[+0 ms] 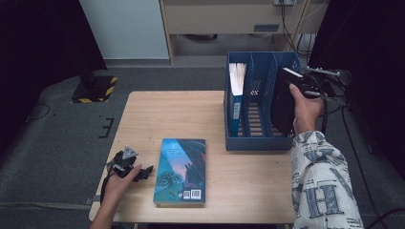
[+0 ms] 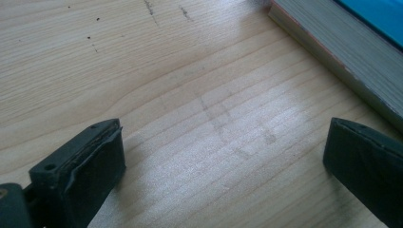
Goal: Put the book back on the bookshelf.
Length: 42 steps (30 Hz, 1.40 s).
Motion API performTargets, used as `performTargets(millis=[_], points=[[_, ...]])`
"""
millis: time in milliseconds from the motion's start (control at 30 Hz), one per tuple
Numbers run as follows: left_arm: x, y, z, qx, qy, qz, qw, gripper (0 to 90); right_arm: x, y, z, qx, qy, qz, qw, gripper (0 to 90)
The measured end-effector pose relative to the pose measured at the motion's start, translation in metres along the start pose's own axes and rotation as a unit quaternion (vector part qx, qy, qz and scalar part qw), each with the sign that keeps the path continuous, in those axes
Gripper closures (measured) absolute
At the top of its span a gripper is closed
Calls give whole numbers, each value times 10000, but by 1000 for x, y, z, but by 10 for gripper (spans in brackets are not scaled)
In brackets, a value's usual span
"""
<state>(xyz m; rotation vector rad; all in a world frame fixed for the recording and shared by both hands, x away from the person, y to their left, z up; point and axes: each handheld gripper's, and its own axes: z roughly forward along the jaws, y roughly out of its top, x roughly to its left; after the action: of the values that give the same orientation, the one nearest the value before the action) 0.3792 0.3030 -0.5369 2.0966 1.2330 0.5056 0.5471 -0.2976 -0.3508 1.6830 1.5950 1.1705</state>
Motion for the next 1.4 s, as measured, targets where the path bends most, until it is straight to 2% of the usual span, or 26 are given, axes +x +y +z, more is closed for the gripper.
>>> performTargets(millis=[400, 733, 1033, 1133, 1400], points=[[-1, 1, 1, 3, -16, 14, 10000, 0, -2, -11, 11, 101, -71, 42, 9999, 529], [-1, 1, 1, 2, -20, 15, 10000, 0, 1, -15, 19, 153, -114, -72, 9998, 528], [-1, 1, 1, 2, -20, 17, 10000, 0, 4, -15, 22, 56, -222, -19, 9997, 528], [-1, 1, 1, 2, -21, 15, 10000, 0, 6, -16, 25, 75, -223, -132, 9996, 528], [-1, 1, 1, -1, -23, 17, 10000, 0, 6, -19, 27, 72, -213, -196, 9996, 527]])
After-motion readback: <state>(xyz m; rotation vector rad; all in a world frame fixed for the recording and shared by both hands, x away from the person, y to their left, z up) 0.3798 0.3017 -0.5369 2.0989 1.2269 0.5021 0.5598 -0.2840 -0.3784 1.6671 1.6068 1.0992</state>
